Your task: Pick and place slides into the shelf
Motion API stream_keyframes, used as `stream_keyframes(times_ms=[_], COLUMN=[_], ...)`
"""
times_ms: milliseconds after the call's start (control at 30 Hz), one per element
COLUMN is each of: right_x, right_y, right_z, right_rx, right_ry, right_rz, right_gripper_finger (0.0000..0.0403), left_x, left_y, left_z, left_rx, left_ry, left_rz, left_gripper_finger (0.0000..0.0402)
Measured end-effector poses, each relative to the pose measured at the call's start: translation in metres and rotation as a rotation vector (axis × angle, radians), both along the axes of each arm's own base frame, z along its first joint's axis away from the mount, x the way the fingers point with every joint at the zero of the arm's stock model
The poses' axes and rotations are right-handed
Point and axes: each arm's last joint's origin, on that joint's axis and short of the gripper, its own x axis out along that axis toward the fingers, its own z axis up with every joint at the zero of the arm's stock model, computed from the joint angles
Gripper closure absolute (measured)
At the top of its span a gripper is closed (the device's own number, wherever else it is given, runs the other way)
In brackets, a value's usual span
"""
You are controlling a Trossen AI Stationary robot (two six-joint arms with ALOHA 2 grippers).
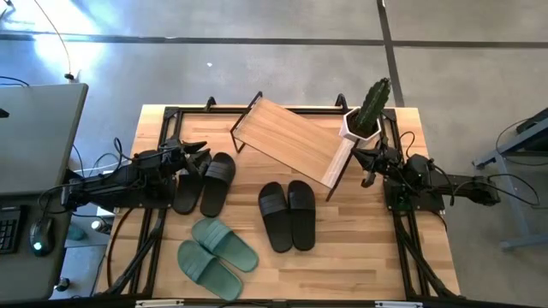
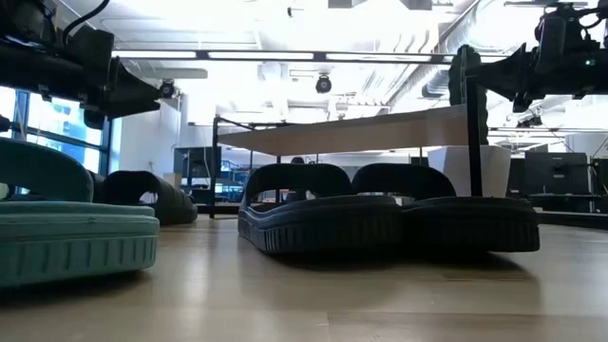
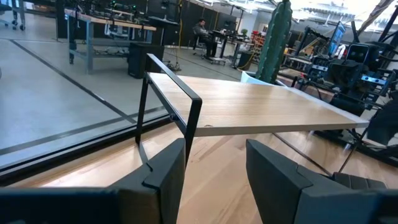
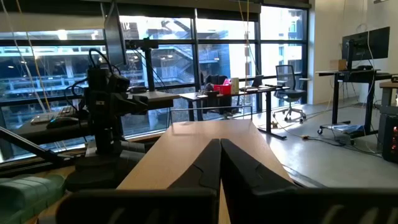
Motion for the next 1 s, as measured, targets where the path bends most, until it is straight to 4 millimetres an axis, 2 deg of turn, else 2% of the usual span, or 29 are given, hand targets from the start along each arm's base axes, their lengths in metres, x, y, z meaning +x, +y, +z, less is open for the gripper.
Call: stream_keyframes(times_ms=[1000], right_x=[0.0], right_y=[0.0], right_z=[0.0], right_rx=[0.0], right_ry=[0.0], right_rz=[0.0], right_gripper_finger=[0.0402], left_x=[0.0], left_y=[0.0], left_z=[0.0001], left_rx=[-0.014], left_ry=[-0.013], left_rz=[-0.001], left_gripper_finger=[0.0247])
